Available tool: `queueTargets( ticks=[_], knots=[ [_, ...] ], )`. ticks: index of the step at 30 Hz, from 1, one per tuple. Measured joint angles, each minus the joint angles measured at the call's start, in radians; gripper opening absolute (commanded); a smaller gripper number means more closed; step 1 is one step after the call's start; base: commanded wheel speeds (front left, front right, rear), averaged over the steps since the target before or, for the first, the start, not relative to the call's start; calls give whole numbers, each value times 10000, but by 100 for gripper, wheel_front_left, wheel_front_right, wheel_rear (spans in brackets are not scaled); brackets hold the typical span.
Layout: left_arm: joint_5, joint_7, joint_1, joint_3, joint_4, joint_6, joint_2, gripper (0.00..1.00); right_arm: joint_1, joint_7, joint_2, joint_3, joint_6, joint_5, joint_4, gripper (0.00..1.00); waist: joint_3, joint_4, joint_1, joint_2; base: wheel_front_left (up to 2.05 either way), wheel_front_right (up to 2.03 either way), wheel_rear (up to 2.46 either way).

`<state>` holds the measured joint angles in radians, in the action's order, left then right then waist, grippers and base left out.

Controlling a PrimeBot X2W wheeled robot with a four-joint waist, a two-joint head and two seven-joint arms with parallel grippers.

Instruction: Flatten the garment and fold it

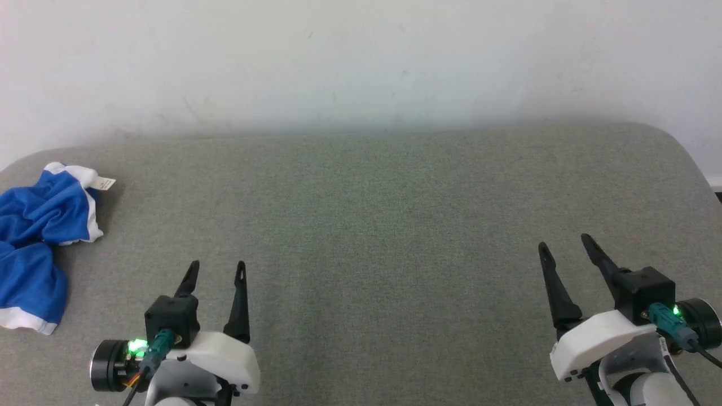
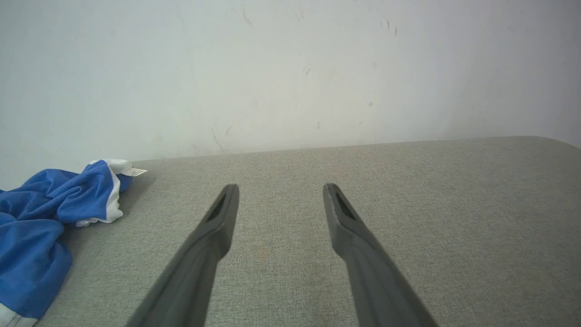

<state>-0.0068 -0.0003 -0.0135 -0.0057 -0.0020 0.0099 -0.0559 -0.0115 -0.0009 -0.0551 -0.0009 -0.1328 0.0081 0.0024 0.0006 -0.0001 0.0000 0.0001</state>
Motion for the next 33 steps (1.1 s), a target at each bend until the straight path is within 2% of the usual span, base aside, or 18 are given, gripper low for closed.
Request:
queueTargets(
  ticks=[17, 33],
  knots=[
    [0, -326, 1, -291, -35, 537, -19, 100, 0, -316, 0, -332, 0, 301, -215, 100, 67, 164, 0, 0, 0, 0, 0],
    [0, -667, 17, -545, -107, 1195, -117, 100, 0, -648, 0, -533, 0, 483, -453, 100, 209, 999, 0, 0, 0, 0, 0]
  ],
)
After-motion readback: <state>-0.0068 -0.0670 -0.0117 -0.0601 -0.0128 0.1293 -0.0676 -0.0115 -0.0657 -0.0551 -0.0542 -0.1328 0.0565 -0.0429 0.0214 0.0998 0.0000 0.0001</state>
